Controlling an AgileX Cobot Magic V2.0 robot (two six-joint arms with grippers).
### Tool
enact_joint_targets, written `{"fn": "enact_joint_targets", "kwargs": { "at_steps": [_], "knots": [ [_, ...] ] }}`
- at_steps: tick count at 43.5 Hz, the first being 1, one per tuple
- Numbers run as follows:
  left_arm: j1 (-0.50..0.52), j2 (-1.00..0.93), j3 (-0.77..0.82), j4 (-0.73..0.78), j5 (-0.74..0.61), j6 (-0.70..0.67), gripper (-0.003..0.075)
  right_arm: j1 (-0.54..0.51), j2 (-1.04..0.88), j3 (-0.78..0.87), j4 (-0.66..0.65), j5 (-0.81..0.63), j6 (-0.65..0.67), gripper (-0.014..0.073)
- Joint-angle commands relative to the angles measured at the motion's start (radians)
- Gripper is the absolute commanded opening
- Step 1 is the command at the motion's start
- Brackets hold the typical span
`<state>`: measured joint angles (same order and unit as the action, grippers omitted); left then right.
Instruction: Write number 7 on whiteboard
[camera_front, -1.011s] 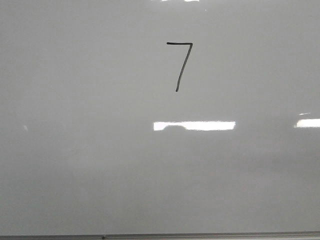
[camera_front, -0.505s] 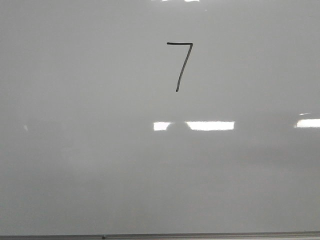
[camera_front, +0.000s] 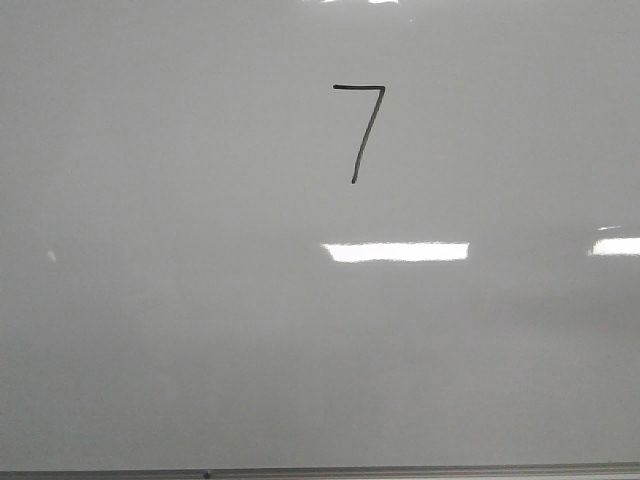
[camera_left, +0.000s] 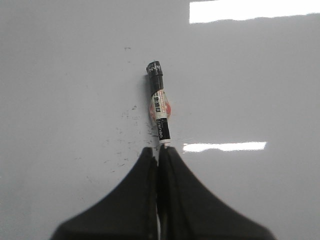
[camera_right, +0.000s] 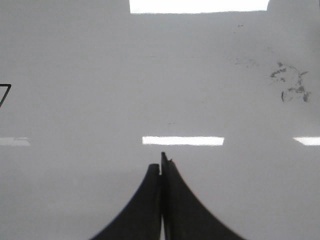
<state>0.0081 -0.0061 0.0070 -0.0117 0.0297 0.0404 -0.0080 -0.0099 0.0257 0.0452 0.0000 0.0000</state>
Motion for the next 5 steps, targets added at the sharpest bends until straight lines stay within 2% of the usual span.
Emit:
{"fn": "enact_joint_targets", "kwargs": {
  "at_steps": [1,5],
  "knots": [
    [0.003,-0.014,0.014,-0.009,-0.085,-0.002,-0.0020,-0.008,-0.018,-0.002,-0.011,-0.084,-0.008,-0.0067],
    [0.003,-0.014,0.014,-0.009,-0.085,-0.002,-0.0020,-0.008,-0.018,-0.002,-0.011,-0.084,-0.008,-0.0067]
  ]
}}
